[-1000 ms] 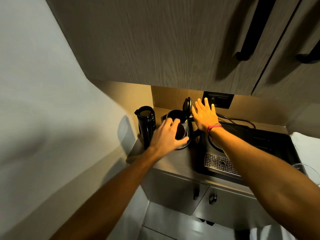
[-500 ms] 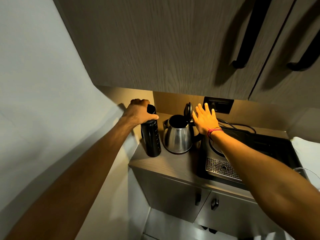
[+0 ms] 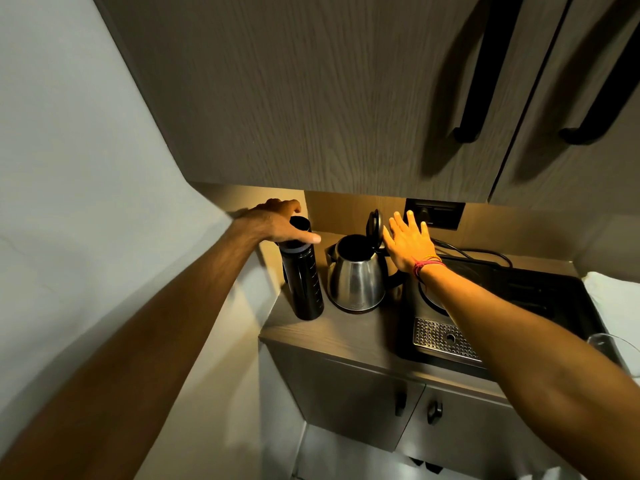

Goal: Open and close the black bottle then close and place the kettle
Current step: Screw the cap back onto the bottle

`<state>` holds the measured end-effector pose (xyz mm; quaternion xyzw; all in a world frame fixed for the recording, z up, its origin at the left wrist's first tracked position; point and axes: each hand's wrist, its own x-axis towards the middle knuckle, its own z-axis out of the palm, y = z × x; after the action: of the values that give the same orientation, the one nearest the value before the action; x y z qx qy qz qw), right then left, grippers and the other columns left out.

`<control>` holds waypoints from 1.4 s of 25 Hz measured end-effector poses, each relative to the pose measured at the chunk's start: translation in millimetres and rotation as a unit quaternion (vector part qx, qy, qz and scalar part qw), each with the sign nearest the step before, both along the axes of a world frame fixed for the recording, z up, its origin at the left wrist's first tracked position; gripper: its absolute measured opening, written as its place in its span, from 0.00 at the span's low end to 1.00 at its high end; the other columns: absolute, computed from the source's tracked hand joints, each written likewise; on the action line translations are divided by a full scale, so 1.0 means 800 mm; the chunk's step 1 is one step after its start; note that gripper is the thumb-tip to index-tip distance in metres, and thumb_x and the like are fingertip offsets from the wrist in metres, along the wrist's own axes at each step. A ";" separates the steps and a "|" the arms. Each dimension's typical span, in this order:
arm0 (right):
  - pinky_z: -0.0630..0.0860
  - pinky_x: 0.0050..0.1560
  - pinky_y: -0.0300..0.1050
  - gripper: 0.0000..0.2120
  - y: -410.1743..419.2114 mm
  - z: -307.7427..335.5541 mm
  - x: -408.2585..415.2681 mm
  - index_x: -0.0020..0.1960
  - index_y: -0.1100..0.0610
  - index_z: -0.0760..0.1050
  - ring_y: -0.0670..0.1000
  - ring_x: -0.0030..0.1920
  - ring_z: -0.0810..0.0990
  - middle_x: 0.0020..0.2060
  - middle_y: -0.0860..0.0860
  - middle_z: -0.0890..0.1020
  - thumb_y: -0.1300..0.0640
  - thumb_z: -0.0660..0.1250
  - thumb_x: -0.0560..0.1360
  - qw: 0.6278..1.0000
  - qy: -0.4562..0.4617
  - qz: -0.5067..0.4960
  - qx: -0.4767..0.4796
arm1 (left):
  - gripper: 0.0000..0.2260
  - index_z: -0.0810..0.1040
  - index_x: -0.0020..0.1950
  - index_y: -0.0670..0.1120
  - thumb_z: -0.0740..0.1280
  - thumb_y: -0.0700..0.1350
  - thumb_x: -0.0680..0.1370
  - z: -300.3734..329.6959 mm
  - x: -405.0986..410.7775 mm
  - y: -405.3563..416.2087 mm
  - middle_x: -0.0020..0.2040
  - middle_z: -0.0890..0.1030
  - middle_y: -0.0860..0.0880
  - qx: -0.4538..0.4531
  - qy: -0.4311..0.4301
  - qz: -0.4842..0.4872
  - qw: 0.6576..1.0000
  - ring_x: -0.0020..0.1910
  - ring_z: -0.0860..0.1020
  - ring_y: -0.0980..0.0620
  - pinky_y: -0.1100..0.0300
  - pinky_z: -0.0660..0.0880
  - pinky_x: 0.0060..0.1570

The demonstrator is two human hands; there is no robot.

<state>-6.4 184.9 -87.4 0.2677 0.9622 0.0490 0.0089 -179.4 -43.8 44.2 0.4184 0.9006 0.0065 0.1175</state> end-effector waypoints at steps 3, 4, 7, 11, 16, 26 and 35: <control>0.54 0.76 0.68 0.38 0.000 0.000 0.000 0.80 0.55 0.50 0.66 0.79 0.46 0.79 0.60 0.51 0.54 0.66 0.76 1.000 0.000 0.002 0.002 | 0.26 0.71 0.69 0.49 0.72 0.57 0.74 0.002 0.002 0.004 0.66 0.76 0.44 0.017 -0.020 -0.020 0.999 0.60 0.76 0.43 0.49 0.78 0.56; 0.54 0.76 0.68 0.38 0.000 0.000 0.000 0.80 0.56 0.50 0.67 0.79 0.47 0.79 0.60 0.52 0.54 0.66 0.76 1.000 0.000 0.002 0.001 | 0.26 0.72 0.70 0.50 0.74 0.50 0.74 0.007 0.002 0.004 0.68 0.75 0.45 0.025 -0.052 -0.040 0.998 0.61 0.75 0.43 0.51 0.79 0.55; 0.54 0.76 0.68 0.37 0.001 -0.001 -0.001 0.79 0.56 0.51 0.66 0.79 0.47 0.79 0.60 0.52 0.54 0.66 0.76 1.000 0.005 0.002 0.003 | 0.30 0.71 0.71 0.53 0.76 0.48 0.71 0.020 0.002 0.001 0.69 0.73 0.46 0.024 -0.080 -0.049 0.995 0.64 0.74 0.42 0.51 0.77 0.57; 0.54 0.76 0.68 0.35 0.002 0.000 0.001 0.80 0.56 0.51 0.66 0.79 0.47 0.80 0.59 0.52 0.54 0.63 0.78 1.000 0.010 0.003 -0.003 | 0.28 0.71 0.68 0.50 0.76 0.49 0.71 0.015 0.009 0.009 0.65 0.76 0.46 -0.006 -0.023 -0.029 0.999 0.59 0.77 0.43 0.47 0.79 0.57; 0.54 0.76 0.68 0.33 -0.001 0.006 0.002 0.79 0.56 0.52 0.67 0.79 0.47 0.79 0.60 0.52 0.53 0.62 0.79 1.000 0.004 0.011 -0.006 | 0.33 0.69 0.67 0.54 0.80 0.51 0.67 0.013 0.026 0.029 0.64 0.72 0.47 0.051 -0.071 -0.067 0.994 0.58 0.74 0.44 0.47 0.77 0.54; 0.55 0.77 0.62 0.31 -0.032 0.003 -0.046 0.75 0.60 0.64 0.58 0.79 0.55 0.77 0.56 0.63 0.41 0.48 0.81 0.990 0.045 0.017 -0.130 | 0.30 0.64 0.75 0.39 0.70 0.43 0.76 -0.085 0.078 0.115 0.74 0.66 0.39 0.025 -0.006 -0.082 0.996 0.73 0.67 0.40 0.46 0.69 0.69; 0.48 0.77 0.66 0.29 -0.028 -0.017 -0.033 0.81 0.49 0.50 0.56 0.81 0.49 0.81 0.47 0.49 0.41 0.39 0.82 0.994 0.038 0.030 -0.096 | 0.50 0.34 0.79 0.38 0.72 0.43 0.75 -0.163 0.081 0.105 0.80 0.35 0.39 -0.026 -0.032 -0.026 0.999 0.80 0.38 0.41 0.45 0.45 0.78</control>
<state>-32.9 162.7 -101.3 0.2388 0.9696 -0.0536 -0.0035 -114.9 40.2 -86.4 0.4376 0.8852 -0.0067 0.1578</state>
